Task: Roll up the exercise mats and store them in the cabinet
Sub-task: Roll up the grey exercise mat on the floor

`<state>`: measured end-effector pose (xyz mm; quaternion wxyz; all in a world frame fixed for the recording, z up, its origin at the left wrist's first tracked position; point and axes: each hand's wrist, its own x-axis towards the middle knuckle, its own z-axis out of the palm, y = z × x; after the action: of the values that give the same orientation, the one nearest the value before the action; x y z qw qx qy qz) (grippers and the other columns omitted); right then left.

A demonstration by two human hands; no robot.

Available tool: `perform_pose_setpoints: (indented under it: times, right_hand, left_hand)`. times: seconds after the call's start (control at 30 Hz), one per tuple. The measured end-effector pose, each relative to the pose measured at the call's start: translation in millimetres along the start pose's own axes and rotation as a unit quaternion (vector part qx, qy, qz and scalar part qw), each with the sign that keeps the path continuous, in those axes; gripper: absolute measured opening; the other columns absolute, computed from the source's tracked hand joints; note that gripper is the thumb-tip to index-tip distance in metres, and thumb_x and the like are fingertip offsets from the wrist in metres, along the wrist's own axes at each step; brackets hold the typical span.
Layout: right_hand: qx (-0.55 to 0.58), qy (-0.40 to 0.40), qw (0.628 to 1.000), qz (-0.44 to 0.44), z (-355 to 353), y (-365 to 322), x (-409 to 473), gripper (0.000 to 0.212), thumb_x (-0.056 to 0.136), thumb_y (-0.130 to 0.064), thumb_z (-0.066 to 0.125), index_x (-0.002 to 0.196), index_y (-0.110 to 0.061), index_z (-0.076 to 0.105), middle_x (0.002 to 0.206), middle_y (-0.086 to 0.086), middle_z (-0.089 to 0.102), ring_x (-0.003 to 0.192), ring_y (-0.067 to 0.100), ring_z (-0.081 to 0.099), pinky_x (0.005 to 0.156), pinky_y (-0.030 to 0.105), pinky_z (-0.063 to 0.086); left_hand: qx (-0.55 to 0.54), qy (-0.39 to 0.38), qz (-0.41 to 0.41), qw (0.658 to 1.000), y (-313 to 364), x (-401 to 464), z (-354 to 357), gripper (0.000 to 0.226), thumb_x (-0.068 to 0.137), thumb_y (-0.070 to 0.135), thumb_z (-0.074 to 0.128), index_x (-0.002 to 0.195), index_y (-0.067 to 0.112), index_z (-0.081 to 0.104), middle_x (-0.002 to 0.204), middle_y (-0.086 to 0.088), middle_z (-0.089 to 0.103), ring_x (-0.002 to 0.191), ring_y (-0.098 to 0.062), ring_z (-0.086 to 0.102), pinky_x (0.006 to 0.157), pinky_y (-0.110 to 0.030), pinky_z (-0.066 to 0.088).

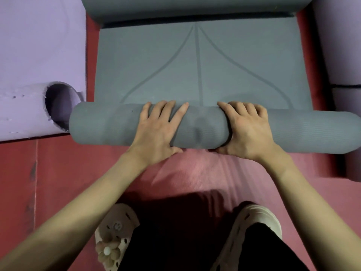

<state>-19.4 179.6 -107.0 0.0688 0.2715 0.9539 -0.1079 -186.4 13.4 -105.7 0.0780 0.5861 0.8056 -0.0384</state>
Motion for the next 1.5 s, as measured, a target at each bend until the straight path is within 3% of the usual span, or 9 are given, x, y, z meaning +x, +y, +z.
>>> perform_pose_setpoints:
  times: [0.2, 0.33, 0.47, 0.6, 0.77, 0.97, 1.1, 1.27, 1.5]
  right_hand:
    - [0.083, 0.066, 0.994, -0.007, 2, -2, -14, 0.105, 0.060, -0.048, 0.071, 0.151, -0.015, 0.029, 0.156, 0.010, 0.028, 0.146, 0.025, 0.022, 0.118, 0.047, 0.006]
    - [0.058, 0.098, 0.993, 0.011, 10, -9, -22, 0.097, 0.075, -0.065, 0.058, 0.152, -0.016, 0.027, 0.157, 0.009, 0.026, 0.147, 0.026, 0.018, 0.118, 0.052, 0.005]
    - [0.012, 0.081, 0.996, 0.025, 10, -9, -11, 0.118, 0.052, -0.062, 0.076, 0.150, -0.017, 0.029, 0.151, 0.008, 0.035, 0.141, 0.027, 0.027, 0.115, 0.052, 0.007]
    - [-0.018, 0.069, 0.997, 0.020, 7, -4, 6, 0.124, 0.038, -0.050, 0.086, 0.146, -0.013, 0.036, 0.144, 0.010, 0.043, 0.134, 0.030, 0.036, 0.111, 0.053, 0.013]
    - [-0.057, 0.046, 0.997, -0.004, -2, 9, 31, 0.124, 0.035, -0.056, 0.086, 0.142, -0.014, 0.041, 0.135, 0.011, 0.051, 0.120, 0.034, 0.049, 0.102, 0.049, 0.029]
    - [-0.041, -0.045, 0.998, -0.032, -28, 16, 36, 0.117, 0.034, -0.073, 0.081, 0.137, -0.033, 0.043, 0.125, -0.007, 0.057, 0.112, 0.028, 0.053, 0.095, 0.043, 0.032]
    - [-0.062, -0.093, 0.992, -0.063, -36, 13, 18, 0.110, 0.037, -0.067, 0.080, 0.136, -0.036, 0.043, 0.122, -0.011, 0.057, 0.109, 0.024, 0.053, 0.093, 0.040, 0.032]
    - [-0.062, -0.133, 0.986, -0.079, -26, -2, -1, 0.113, 0.037, -0.061, 0.081, 0.139, -0.037, 0.038, 0.122, -0.013, 0.055, 0.109, 0.021, 0.050, 0.092, 0.037, 0.032]
    - [-0.021, -0.160, 0.985, -0.066, -28, -2, 8, 0.116, 0.039, -0.062, 0.083, 0.141, -0.037, 0.033, 0.126, -0.011, 0.052, 0.114, 0.019, 0.048, 0.098, 0.036, 0.031]
  left_hand:
    - [-0.040, -0.082, 0.005, 0.996, -14, 30, -16, 0.121, 0.057, 0.070, 0.074, 0.153, 0.025, 0.016, 0.148, 0.000, 0.033, 0.136, -0.023, 0.031, 0.114, -0.045, 0.016]
    - [-0.055, -0.134, 0.006, 0.989, -19, 46, -25, 0.120, 0.059, 0.071, 0.073, 0.153, 0.027, 0.012, 0.149, 0.002, 0.032, 0.136, -0.022, 0.031, 0.113, -0.043, 0.018]
    - [-0.042, -0.083, -0.003, 0.996, -14, 31, -22, 0.118, 0.065, 0.063, 0.075, 0.154, 0.024, 0.009, 0.154, -0.009, 0.021, 0.143, -0.025, 0.017, 0.118, -0.052, 0.010]
    - [0.016, -0.010, -0.006, 1.000, -12, 20, -10, 0.129, 0.051, 0.065, 0.080, 0.154, 0.021, 0.016, 0.151, -0.013, 0.030, 0.141, -0.030, 0.026, 0.116, -0.055, 0.013]
    - [-0.019, -0.036, -0.023, 0.999, -23, 46, -15, 0.118, 0.054, 0.062, 0.079, 0.151, 0.027, 0.022, 0.145, -0.004, 0.037, 0.134, -0.025, 0.033, 0.112, -0.047, 0.018]
    - [-0.102, -0.040, -0.042, 0.993, -19, 38, -21, 0.112, 0.050, 0.060, 0.081, 0.147, 0.030, 0.033, 0.139, 0.003, 0.045, 0.129, -0.022, 0.039, 0.108, -0.041, 0.018]
    - [-0.152, -0.041, -0.056, 0.986, -4, 3, -19, 0.110, 0.046, 0.065, 0.068, 0.145, 0.029, 0.038, 0.138, 0.004, 0.048, 0.129, -0.020, 0.042, 0.107, -0.039, 0.017]
    - [-0.109, -0.095, -0.051, 0.988, -1, -20, -21, 0.112, 0.056, 0.063, 0.076, 0.150, 0.030, 0.025, 0.147, 0.005, 0.037, 0.136, -0.018, 0.032, 0.110, -0.037, 0.013]
    - [-0.061, -0.003, -0.022, 0.998, 9, -26, -9, 0.088, 0.081, 0.077, 0.036, 0.144, 0.015, 0.043, 0.137, -0.007, 0.052, 0.127, -0.026, 0.047, 0.108, -0.045, 0.032]
